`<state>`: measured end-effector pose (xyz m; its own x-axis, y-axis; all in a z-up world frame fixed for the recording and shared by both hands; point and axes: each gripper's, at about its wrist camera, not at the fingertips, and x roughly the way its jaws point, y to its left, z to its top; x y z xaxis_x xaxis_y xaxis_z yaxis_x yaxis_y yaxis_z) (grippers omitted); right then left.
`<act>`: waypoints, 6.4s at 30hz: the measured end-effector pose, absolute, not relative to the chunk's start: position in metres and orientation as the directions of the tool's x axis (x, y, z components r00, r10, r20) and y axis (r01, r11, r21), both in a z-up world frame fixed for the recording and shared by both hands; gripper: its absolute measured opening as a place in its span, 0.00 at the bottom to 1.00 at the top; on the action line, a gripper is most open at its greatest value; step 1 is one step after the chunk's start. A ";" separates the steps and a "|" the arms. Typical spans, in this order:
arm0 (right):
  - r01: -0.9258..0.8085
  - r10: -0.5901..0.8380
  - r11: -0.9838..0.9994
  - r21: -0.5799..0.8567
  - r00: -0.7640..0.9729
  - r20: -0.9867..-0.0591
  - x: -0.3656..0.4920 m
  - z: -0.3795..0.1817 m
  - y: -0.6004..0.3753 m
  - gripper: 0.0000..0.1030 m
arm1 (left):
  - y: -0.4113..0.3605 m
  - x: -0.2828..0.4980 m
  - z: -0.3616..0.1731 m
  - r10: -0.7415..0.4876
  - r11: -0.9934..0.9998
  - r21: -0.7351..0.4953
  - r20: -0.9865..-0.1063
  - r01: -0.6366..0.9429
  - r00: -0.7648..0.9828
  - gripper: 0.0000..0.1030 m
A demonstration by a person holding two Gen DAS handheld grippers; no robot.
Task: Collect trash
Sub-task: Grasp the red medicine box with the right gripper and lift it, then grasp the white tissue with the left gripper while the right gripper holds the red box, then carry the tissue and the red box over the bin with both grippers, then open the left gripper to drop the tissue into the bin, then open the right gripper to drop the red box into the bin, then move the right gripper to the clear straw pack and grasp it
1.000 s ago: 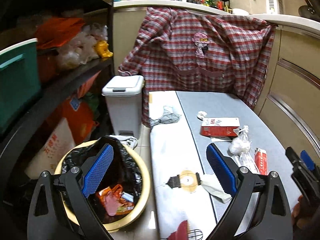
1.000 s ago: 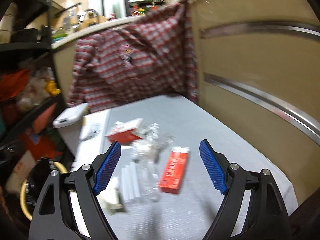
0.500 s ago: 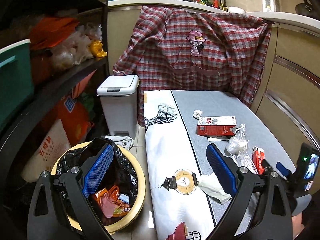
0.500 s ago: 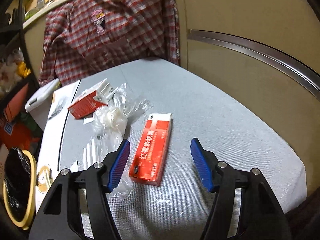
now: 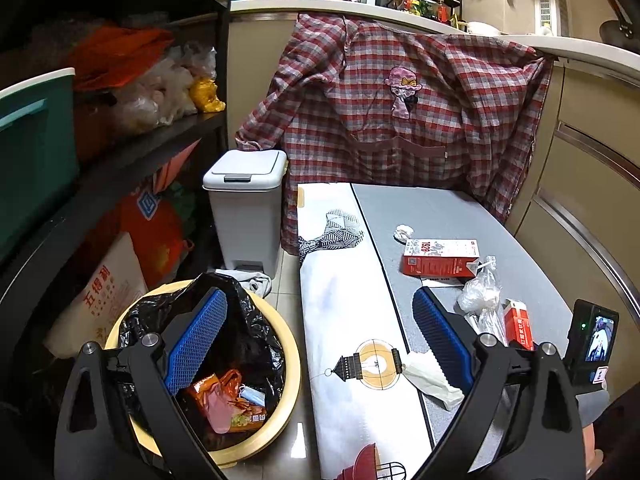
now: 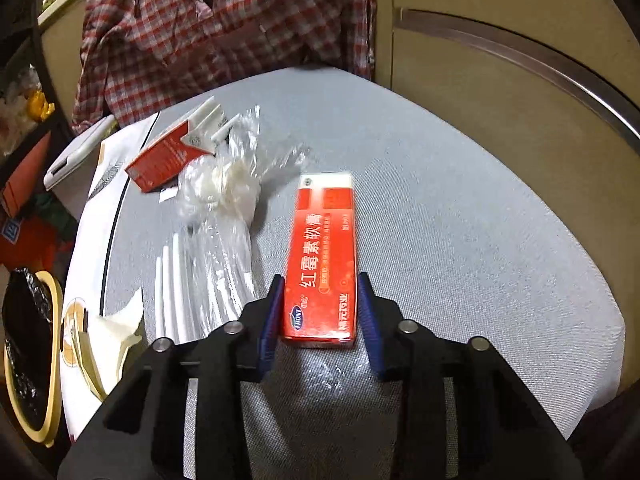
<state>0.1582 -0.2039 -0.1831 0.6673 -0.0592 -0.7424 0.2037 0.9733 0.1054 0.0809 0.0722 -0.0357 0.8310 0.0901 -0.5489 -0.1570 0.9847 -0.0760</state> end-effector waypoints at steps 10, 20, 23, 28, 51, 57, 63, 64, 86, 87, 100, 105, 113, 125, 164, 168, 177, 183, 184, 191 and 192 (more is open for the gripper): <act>0.207 -0.118 0.975 0.082 0.790 -0.602 0.133 -0.150 -0.203 0.33 | 0.069 0.081 -0.035 0.083 0.987 -0.073 -0.534 -0.144 0.841 0.88; 0.287 -0.162 0.948 0.137 0.807 -0.568 0.121 -0.121 -0.242 0.33 | 0.046 0.092 -0.055 0.030 0.992 -0.083 -0.578 -0.095 0.816 0.88; 0.294 -0.154 0.942 0.161 0.806 -0.572 0.120 -0.119 -0.250 0.33 | 0.031 0.096 -0.072 -0.020 0.990 -0.123 -0.624 -0.074 0.781 0.88; 0.285 -0.132 0.940 0.185 0.807 -0.576 0.118 -0.117 -0.253 0.33 | -0.015 0.097 -0.108 -0.083 0.993 -0.116 -0.680 0.004 0.729 0.89; 0.309 -0.126 0.925 0.220 0.796 -0.592 0.115 -0.122 -0.273 0.33 | -0.071 0.117 -0.155 -0.170 0.984 -0.090 -0.725 0.152 0.668 0.40; 0.307 -0.124 0.925 0.223 0.801 -0.586 0.112 -0.120 -0.271 0.33 | -0.067 0.111 -0.147 -0.189 0.981 -0.096 -0.694 0.171 0.695 0.16; 0.302 -0.126 0.927 0.220 0.807 -0.577 0.109 -0.118 -0.267 0.33 | -0.056 0.104 -0.131 -0.205 0.978 -0.123 -0.663 0.166 0.720 0.09; 0.300 -0.126 0.928 0.220 0.809 -0.574 0.109 -0.117 -0.266 0.33 | -0.053 0.101 -0.126 -0.208 0.978 -0.128 -0.653 0.164 0.728 0.09; 0.054 0.057 0.975 0.215 0.878 -0.476 0.089 -0.074 -0.175 0.33 | 0.036 0.064 -0.048 -0.060 0.993 -0.118 -0.492 0.002 0.869 0.08; 0.031 0.076 0.976 0.214 0.878 -0.473 0.088 -0.072 -0.166 0.33 | 0.042 0.062 -0.046 -0.046 0.993 -0.115 -0.487 -0.012 0.872 0.08; -0.208 0.273 0.961 0.184 0.835 -0.478 0.077 -0.058 -0.069 0.33 | 0.129 0.035 -0.022 0.124 0.969 -0.128 -0.489 -0.212 0.863 0.08; -0.288 0.335 0.942 0.172 0.814 -0.475 0.074 -0.054 -0.036 0.33 | 0.158 0.025 -0.017 0.175 0.954 -0.130 -0.492 -0.271 0.853 0.08; -0.366 0.393 0.918 0.154 0.783 -0.483 0.071 -0.052 0.003 0.33 | 0.195 0.022 -0.016 0.223 0.932 -0.148 -0.488 -0.332 0.844 0.08; -0.461 0.458 0.876 0.140 0.707 -0.539 0.079 -0.072 0.053 0.33 | 0.220 0.037 -0.042 0.231 0.911 -0.163 -0.562 -0.380 0.794 0.08; -0.546 0.530 0.817 0.187 0.582 -0.616 0.107 -0.108 0.091 0.40 | 0.244 0.054 -0.061 0.402 0.826 -0.061 -0.633 -0.560 0.661 0.82; -0.538 0.536 0.818 0.203 0.584 -0.610 0.104 -0.108 0.088 0.54 | 0.245 0.053 -0.061 0.404 0.824 -0.062 -0.632 -0.563 0.661 0.82; -0.470 0.490 0.859 0.202 0.643 -0.588 0.099 -0.093 0.050 0.59 | 0.239 0.052 -0.058 0.396 0.833 -0.070 -0.619 -0.550 0.678 0.82; -0.425 0.452 0.886 0.185 0.700 -0.553 0.091 -0.076 0.002 0.67 | 0.211 0.048 -0.047 0.382 0.856 -0.071 -0.580 -0.512 0.719 0.89; -0.412 0.436 0.895 0.174 0.716 -0.545 0.089 -0.073 -0.009 0.67 | 0.204 0.048 -0.045 0.379 0.862 -0.068 -0.572 -0.503 0.727 0.91; -0.289 0.313 0.949 0.127 0.801 -0.511 0.083 -0.068 -0.080 0.69 | 0.159 0.053 -0.036 0.349 0.898 -0.048 -0.525 -0.437 0.776 0.92; -0.263 0.295 0.955 0.135 0.809 -0.509 0.084 -0.069 -0.092 0.69 | 0.151 0.056 -0.036 0.343 0.904 -0.044 -0.520 -0.426 0.782 0.92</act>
<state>0.0838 -0.0917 -0.0689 0.8085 0.2948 -0.5093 -0.2631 0.9552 0.1352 0.0555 0.1513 -0.0358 0.7821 0.3431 -0.5201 -0.4258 0.9038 -0.0440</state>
